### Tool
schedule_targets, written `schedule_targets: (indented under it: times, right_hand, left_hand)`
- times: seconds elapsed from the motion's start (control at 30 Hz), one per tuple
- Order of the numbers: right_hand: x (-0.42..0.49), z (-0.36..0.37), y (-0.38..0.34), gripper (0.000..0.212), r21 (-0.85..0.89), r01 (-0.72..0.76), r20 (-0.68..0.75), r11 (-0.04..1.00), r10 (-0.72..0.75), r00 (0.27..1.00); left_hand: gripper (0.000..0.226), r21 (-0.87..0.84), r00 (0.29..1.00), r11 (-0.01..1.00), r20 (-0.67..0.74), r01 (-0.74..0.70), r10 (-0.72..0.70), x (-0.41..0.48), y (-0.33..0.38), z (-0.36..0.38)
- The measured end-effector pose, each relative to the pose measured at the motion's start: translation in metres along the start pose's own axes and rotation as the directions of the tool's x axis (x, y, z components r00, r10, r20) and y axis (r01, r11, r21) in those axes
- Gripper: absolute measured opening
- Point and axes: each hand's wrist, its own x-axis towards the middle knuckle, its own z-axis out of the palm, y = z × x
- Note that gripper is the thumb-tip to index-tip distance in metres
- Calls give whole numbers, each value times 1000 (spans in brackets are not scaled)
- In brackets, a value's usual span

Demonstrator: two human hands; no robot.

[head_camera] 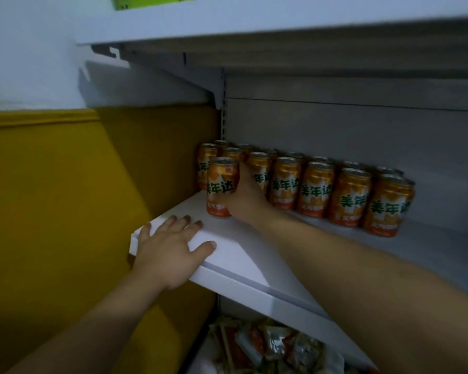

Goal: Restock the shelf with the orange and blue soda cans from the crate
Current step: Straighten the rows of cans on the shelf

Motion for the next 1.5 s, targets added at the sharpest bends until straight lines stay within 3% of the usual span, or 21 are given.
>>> schedule_targets:
  times: [0.17,0.47,0.73,0.83,0.93,1.1,1.3,1.37,1.5]
  right_hand:
    - [23,19,-8,88,-29,-12,30,1000,13,999]
    - [58,51,-19,98,-243,38,-6,969,-41,999]
    - [61,60,-17,93,-340,39,-24,940,-50,998]
    - [49,52,-23,98,-293,0,10,956,3,1000]
    - [19,24,-25,83,-312,40,60,949,-22,998]
    - [-54,-63,-25,57,-530,-43,103,847,114,988]
    - [-178,-166,-23,62,-589,-293,-34,753,339,940]
    - [-226,-199,-23,67,-607,-383,-119,696,397,910]
    - [-320,-262,-21,78,-637,-527,-261,562,486,834]
  left_hand:
    - [102,-30,1000,999,-23,-16,15,-1,-1,1]
    - [99,-57,997,998,-81,-12,8,-2,-1,5]
    - [79,-87,999,996,-49,-2,-3,-3,0,2]
    - [80,-91,1000,996,-5,5,-6,-3,0,-2]
    - [73,-70,997,998,81,-1,7,1,-2,-9]
    - [68,-76,969,997,245,-2,21,-3,6,-30]
    - [78,-336,935,926,241,-170,259,-70,97,-41]
    - [81,-436,891,868,259,-236,373,-104,139,-43]
    - [76,-433,788,777,210,-456,579,-173,224,-44]
